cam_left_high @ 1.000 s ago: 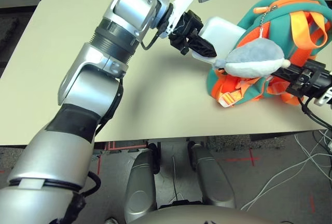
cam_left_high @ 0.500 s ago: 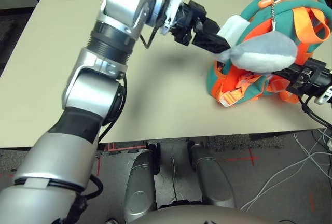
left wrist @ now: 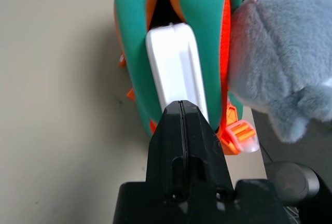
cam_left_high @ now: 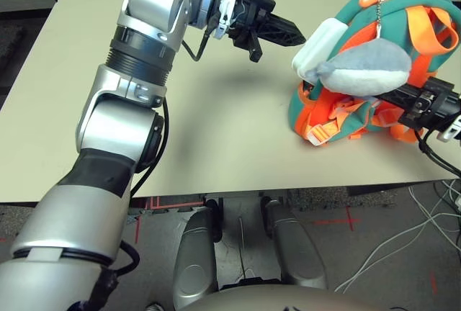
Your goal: Put the pencil case into the backpack and zip it.
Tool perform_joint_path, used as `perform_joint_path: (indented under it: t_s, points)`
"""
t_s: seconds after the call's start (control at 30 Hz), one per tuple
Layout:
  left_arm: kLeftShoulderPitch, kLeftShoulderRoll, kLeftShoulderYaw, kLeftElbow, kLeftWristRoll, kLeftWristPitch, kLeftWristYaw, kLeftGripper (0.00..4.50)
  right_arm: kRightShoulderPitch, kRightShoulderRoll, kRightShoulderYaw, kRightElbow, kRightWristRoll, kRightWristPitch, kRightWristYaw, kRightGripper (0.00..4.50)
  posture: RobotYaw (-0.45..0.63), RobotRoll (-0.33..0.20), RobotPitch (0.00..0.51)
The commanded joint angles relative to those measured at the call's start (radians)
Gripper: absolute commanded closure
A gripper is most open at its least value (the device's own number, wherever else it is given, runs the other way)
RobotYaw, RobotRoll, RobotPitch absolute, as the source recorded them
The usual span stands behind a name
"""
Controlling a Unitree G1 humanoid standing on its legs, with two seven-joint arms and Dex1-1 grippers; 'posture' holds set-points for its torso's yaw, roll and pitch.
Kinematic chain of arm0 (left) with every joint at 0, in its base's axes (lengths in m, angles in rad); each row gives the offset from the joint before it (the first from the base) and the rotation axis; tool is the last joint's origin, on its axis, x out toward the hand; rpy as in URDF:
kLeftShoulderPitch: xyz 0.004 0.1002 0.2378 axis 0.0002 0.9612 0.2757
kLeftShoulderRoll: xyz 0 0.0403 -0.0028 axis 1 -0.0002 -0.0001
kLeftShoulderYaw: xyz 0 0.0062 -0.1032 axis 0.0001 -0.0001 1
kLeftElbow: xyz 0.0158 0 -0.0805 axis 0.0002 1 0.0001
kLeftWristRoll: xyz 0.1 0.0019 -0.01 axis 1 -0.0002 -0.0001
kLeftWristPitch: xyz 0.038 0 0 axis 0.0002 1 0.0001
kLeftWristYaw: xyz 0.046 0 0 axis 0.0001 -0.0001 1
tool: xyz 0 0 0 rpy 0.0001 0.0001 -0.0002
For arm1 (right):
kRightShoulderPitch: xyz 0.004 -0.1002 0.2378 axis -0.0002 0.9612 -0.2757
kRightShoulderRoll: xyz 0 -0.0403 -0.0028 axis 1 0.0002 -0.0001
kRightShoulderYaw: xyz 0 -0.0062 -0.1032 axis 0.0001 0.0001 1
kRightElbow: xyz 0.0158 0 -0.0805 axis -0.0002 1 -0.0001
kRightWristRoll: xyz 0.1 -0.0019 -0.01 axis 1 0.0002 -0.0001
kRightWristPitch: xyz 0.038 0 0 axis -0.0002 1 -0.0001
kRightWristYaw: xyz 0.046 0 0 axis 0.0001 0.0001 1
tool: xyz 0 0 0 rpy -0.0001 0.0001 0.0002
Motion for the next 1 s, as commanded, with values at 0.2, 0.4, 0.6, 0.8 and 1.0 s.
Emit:
perform_joint_path:
  t_s: [0.2,0.4,0.6,0.8,1.0]
  points:
    - [0.018,-0.033,-0.006,0.013,-0.001,-0.028,0.024,4.5,0.017,0.017,0.0,-0.019,0.006,0.006,-0.008,4.44,-0.18,0.0,0.262]
    - [0.012,-0.088,-0.007,0.074,0.017,-0.082,0.064,4.5,0.025,0.022,-0.005,-0.026,0.01,0.008,-0.013,4.44,-0.18,0.0,0.266]
    - [-0.001,-0.178,0.007,0.138,0.016,-0.121,0.116,4.5,0.023,0.033,0.0,-0.027,0.01,0.007,-0.019,4.44,-0.18,0.0,0.271]
    - [-0.009,-0.248,0.02,0.189,0.019,-0.15,0.148,4.5,0.02,0.039,0.007,-0.022,0.006,0.005,-0.019,4.44,-0.17,0.0,0.271]
    - [0.005,-0.228,0.032,0.153,0.03,-0.175,0.14,4.5,0.013,0.04,0.012,-0.012,0.0,0.005,-0.012,4.44,-0.16,0.0,0.269]
